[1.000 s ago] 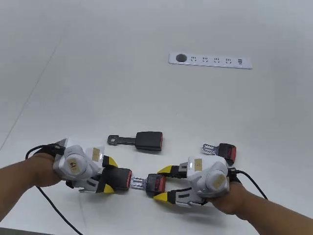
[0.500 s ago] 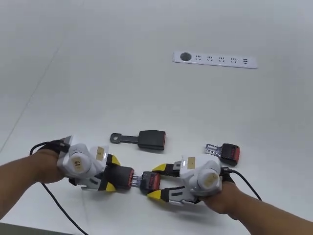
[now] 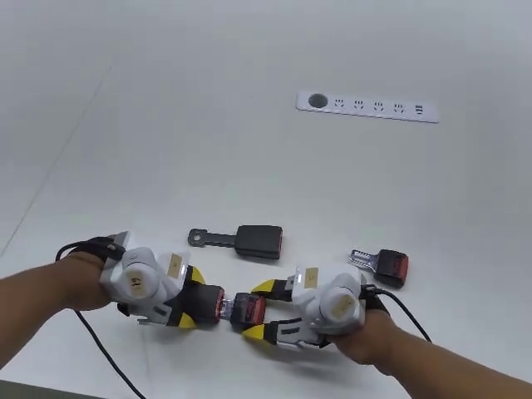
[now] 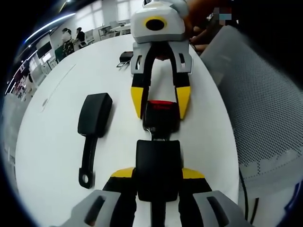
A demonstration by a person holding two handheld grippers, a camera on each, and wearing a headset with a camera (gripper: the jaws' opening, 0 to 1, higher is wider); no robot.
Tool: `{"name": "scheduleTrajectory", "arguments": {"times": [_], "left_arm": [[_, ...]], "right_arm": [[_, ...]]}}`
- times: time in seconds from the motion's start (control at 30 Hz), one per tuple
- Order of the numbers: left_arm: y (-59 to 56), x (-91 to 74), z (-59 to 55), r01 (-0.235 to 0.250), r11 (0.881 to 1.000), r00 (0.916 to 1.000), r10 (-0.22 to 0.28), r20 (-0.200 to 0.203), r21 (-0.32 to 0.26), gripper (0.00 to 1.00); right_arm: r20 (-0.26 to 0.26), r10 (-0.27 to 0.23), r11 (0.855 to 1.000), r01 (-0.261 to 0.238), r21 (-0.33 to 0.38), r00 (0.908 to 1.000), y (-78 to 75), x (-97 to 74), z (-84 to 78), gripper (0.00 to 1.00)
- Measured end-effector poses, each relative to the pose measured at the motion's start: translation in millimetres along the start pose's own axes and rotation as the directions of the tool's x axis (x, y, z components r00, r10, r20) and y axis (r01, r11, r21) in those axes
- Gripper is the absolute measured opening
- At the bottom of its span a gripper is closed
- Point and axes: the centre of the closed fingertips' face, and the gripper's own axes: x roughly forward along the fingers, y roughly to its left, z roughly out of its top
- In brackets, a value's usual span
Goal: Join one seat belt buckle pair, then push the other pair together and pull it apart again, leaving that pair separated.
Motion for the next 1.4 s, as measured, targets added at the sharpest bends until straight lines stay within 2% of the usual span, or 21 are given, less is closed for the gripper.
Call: {"name": "scheduleTrajectory", "arguments": {"times": [0.13,0.23,0.27,0.33,0.63,0.73,0.9,1.03,1.3,1.33,1.37,1.4], "left_arm": [[-0.6,0.4,0.7,0.009,1.000,0.9999,-0.009,-0.011,0.022,0.34],[-1.0,0.9,2.0,0.014,0.999,0.9997,-0.013,-0.022,0.039,0.34],[-1.9,0.7,-0.4,0.019,0.999,0.9994,-0.018,-0.028,0.036,0.34],[-1.8,1.1,-0.7,0.016,0.999,0.9997,-0.016,-0.019,0.033,0.35],[-2.6,2.0,-1.8,0.019,0.999,0.9996,-0.018,-0.020,0.041,0.35],[-2.4,1.6,-2.3,0.017,0.999,0.9998,-0.017,0.006,0.028,0.35],[-2.6,1.3,-0.9,0.018,0.999,0.9997,-0.019,0.016,0.031,0.35],[-1.8,0.9,-1.4,0.014,1.000,0.9989,-0.014,0.044,0.010,0.35],[-0.4,0.2,-1.6,0.011,1.000,0.9972,-0.010,0.074,-0.009,0.35],[-2.1,-0.8,-2.2,0.021,0.999,0.9961,-0.017,0.086,-0.038,0.35],[-1.0,-3.0,-2.3,0.013,1.000,0.9963,-0.012,0.085,-0.021,0.35],[-0.8,-4.0,-1.4,0.012,1.000,0.9962,-0.010,0.086,-0.026,0.35]], "right_arm": [[-0.015,0.002,1.000,-0.002,-0.010,0.9999,0.9,1.8,0.8,0.34],[-0.020,-0.003,1.000,0.003,-0.016,0.9998,4.3,11.8,7.0,0.33],[-0.032,-0.023,0.999,0.022,-0.028,0.9992,1.2,15.4,6.0,0.34],[-0.021,-0.016,1.000,0.016,-0.008,0.9996,1.5,14.1,3.5,0.34],[-0.028,-0.029,1.000,0.029,-0.013,0.9992,4.0,13.6,5.4,0.34],[-0.025,-0.025,1.000,0.025,-0.017,0.9994,3.7,13.0,5.9,0.34],[-0.028,-0.031,0.999,0.030,-0.032,0.9991,4.0,12.4,5.7,0.33],[-0.029,-0.037,0.998,0.036,-0.048,0.9989,3.6,11.9,5.4,0.33],[-0.020,-0.052,0.996,0.050,-0.072,0.9984,4.2,9.3,3.3,0.33],[-0.006,-0.026,0.996,0.025,-0.085,0.9997,7.2,11.2,3.0,0.33],[-0.017,-0.052,0.996,0.050,-0.072,0.9985,3.9,14.2,0.4,0.33],[-0.024,-0.057,0.997,0.055,-0.063,0.9981,3.2,13.4,-0.8,0.33]]}}
